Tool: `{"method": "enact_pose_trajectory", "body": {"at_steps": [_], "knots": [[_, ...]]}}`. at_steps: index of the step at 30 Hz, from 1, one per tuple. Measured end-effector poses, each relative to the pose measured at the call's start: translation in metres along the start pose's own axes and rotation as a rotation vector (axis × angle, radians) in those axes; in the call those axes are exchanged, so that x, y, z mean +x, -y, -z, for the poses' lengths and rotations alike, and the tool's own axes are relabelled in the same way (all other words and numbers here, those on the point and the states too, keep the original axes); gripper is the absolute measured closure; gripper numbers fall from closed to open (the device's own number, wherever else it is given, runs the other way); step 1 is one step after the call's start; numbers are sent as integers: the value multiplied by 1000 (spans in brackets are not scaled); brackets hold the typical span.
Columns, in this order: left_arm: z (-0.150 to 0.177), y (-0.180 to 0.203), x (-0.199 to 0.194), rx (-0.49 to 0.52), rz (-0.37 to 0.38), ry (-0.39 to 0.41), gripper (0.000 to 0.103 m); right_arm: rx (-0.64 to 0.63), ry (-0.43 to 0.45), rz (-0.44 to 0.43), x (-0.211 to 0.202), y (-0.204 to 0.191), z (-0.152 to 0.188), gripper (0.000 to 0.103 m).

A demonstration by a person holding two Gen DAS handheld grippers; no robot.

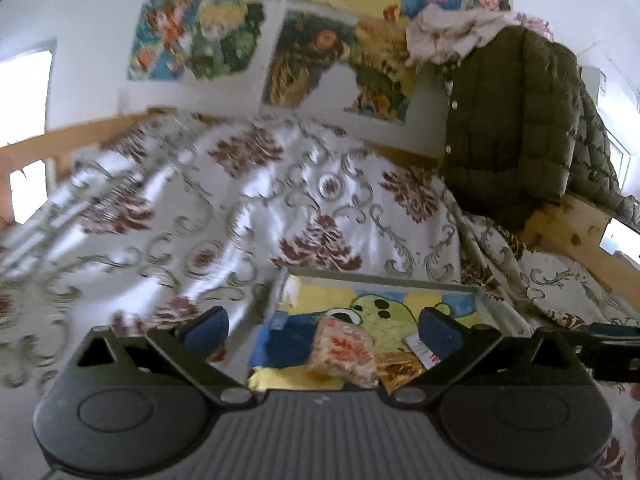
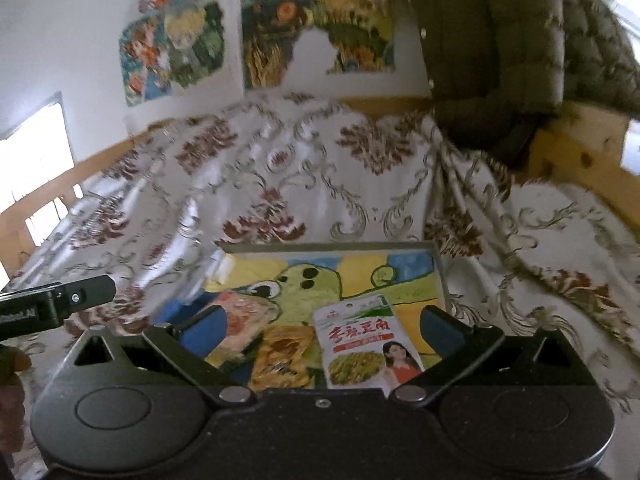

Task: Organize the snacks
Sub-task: 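Withdraw both open tools from the tray toward the remaining snacks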

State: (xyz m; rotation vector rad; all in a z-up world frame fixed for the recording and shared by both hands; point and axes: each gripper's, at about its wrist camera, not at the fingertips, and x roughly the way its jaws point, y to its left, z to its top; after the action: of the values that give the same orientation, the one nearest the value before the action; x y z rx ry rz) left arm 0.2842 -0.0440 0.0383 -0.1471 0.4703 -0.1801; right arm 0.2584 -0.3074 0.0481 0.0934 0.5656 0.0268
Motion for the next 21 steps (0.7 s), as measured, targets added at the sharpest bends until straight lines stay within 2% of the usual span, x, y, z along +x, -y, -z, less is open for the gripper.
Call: {"method": "enact_pose_trajectory", "body": {"at_steps": [12, 21], "knots": [[36, 3, -118, 42, -48, 3, 0, -13, 88, 20, -132, -33, 49, 1], [75, 8, -174, 85, -74, -38, 0, 25, 50, 75, -192, -47, 102, 1]]}}
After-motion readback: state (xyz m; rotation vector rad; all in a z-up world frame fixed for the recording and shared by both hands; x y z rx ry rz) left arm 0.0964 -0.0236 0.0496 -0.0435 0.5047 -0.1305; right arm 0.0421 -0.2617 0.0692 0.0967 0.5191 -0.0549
